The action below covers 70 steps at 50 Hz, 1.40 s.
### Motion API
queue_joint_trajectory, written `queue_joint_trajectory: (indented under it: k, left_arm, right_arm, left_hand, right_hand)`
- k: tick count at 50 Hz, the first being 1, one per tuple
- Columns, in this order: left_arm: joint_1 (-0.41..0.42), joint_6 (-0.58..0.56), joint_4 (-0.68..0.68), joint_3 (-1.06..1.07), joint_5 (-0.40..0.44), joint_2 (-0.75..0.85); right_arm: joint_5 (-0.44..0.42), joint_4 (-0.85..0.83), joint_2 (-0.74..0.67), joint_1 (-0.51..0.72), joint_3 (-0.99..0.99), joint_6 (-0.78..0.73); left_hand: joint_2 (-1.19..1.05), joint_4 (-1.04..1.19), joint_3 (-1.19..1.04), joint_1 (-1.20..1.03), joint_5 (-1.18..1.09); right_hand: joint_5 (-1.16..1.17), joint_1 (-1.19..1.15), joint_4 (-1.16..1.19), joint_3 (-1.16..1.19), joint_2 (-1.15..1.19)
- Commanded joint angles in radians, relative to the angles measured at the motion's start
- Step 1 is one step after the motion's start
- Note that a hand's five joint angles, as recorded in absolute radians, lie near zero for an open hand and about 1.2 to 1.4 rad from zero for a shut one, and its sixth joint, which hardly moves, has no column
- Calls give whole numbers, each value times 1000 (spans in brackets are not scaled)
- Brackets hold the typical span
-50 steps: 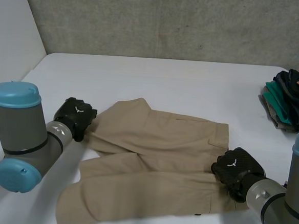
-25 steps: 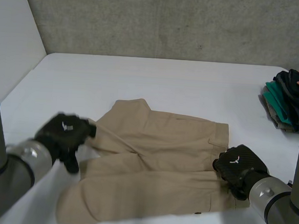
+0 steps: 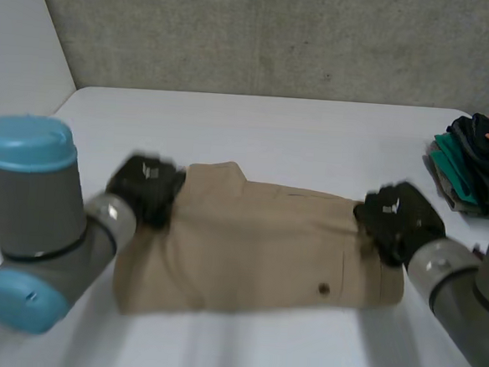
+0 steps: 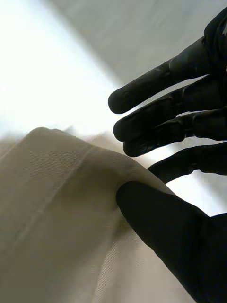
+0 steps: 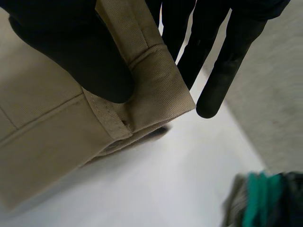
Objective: Fold the laundry.
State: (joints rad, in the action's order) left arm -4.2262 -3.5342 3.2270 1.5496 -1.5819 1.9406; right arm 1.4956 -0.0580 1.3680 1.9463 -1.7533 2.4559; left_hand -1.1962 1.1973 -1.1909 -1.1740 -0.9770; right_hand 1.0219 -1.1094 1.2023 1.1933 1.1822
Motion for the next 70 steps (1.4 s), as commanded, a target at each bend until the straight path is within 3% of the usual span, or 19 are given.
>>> queue_joint_trajectory:
  k: [1,8,9,10,12,16,20,25,30,37,43,44,47,50,57,63,65,70]
  left_arm:
    - [-11,-40,293,-216,13,170]
    - [-11,-117,264,-465,46,411]
    - [-11,-117,266,-480,45,425]
    - [-9,-118,266,-488,42,437]
    - [-3,-115,273,-490,40,445]
    - [9,-104,289,-439,37,431]
    - [22,-103,298,-283,39,281]
    - [29,-100,326,-123,39,179]
    - [55,-97,359,-7,39,117]
    - [58,-78,386,61,39,86]
    - [57,-22,386,66,36,64]
    - [57,-13,384,67,36,60]
    - [58,23,384,78,36,38]
    - [58,43,382,87,36,11]
    - [52,47,375,136,36,-78]
    - [28,49,373,182,39,-134]
    - [12,49,373,194,39,-143]
    - [5,50,373,207,37,-150]
  right_arm:
    - [32,-114,-187,10,196,15]
    - [75,-154,-452,13,455,8]
    - [81,-160,-476,13,481,8]
    - [103,-169,-518,14,524,8]
    - [130,-171,-535,14,551,12]
    - [169,-167,-514,16,523,40]
    - [166,-134,-387,7,404,106]
    - [79,-1,-235,-1,238,150]
    - [2,70,-230,-26,141,178]
    - [-3,-24,-233,-40,49,193]
    - [-3,-104,-253,-38,31,212]
    - [-1,-121,-253,-40,31,213]
    - [6,-149,-253,-50,28,212]
    - [21,-158,-247,-70,28,210]
    - [28,-126,-169,-180,41,109]
    - [22,-77,-125,-245,75,-210]
    - [17,-82,-124,-207,98,-270]
    - [-17,-147,-147,72,214,-311]
  left_hand:
    - [-200,199,-205,-222,-245]
    - [-192,191,-197,-214,-236]
    - [79,-80,73,56,34]
    - [413,-414,407,391,368]
    - [1022,-1023,1016,999,977]
    - [1022,-1023,1016,999,977]
    - [1022,-1023,1016,999,977]
    - [1022,-1023,1016,999,977]
    - [1021,-1022,1016,999,976]
    - [1022,-1023,1016,999,977]
    - [1022,-1023,1016,999,977]
    - [1022,-1023,1016,999,977]
    - [1022,-1023,1016,999,977]
    - [1022,-1023,1016,999,977]
    - [1021,-1022,1016,999,976]
    - [1022,-1023,1016,999,977]
    - [1022,-1023,1016,999,977]
    - [1022,-1023,1016,999,977]
  right_hand:
    - [200,-287,194,203,214]
    - [200,-287,194,203,214]
    - [85,-172,79,88,99]
    - [-530,443,-536,-527,-516]
    - [-1022,935,-1028,-1019,-1008]
    - [-1022,935,-1028,-1019,-1008]
    - [-1022,935,-1028,-1019,-1008]
    - [-1022,935,-1028,-1019,-1008]
    - [-1003,916,-1009,-1000,-989]
    - [-918,831,-924,-915,-904]
    - [-484,397,-490,-481,-470]
    - [-230,143,-236,-227,-216]
    - [199,-286,193,202,213]
    - [200,-287,194,203,214]
    - [200,-287,194,203,214]
    - [200,-287,194,203,214]
    - [200,-287,194,203,214]
    - [200,-287,194,203,214]
